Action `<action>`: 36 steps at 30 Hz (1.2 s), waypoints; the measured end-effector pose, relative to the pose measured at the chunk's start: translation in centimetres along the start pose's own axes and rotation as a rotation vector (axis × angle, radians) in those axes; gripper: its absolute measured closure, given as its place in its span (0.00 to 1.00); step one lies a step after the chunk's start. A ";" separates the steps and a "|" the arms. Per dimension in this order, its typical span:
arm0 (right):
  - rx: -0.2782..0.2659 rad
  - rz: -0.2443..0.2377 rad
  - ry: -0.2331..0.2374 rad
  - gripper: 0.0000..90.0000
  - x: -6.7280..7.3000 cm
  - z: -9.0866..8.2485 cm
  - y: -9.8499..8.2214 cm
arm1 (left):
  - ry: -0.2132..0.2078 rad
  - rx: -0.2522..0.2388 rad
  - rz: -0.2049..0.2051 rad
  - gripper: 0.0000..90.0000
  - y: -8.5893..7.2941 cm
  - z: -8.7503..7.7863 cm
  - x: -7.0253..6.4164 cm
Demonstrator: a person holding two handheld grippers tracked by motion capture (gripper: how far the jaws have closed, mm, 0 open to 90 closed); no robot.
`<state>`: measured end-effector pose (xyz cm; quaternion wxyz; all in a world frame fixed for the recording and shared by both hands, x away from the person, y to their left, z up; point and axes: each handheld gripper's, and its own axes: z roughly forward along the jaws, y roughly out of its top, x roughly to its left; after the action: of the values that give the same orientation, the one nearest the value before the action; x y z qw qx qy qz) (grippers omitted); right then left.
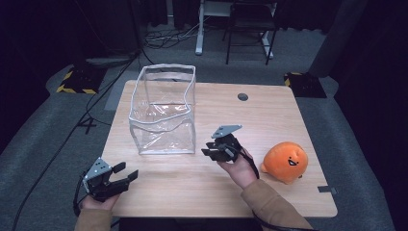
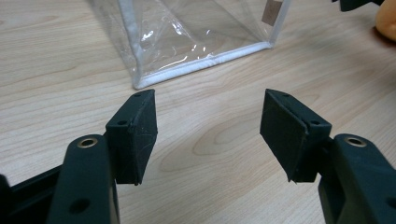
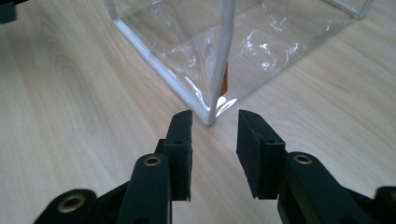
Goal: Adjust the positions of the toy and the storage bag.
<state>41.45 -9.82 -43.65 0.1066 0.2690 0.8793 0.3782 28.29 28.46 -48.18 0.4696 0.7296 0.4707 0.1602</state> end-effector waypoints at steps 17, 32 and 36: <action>0.050 0.004 -0.001 0.86 -0.9 4.1 2.7 | 0.014 0.041 0.036 0.43 0.6 0.9 0.4; 0.061 0.021 0.020 0.97 0.5 1.4 0.0 | -0.015 0.057 0.072 0.45 1.7 2.5 -0.5; 0.064 0.026 0.019 0.97 0.8 0.3 -1.0 | -0.033 0.063 0.095 0.45 2.1 2.9 -1.2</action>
<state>40.55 -9.78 -44.55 0.0848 0.2802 0.8884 0.3537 30.79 25.63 -47.67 0.4461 0.7680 0.4324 0.1553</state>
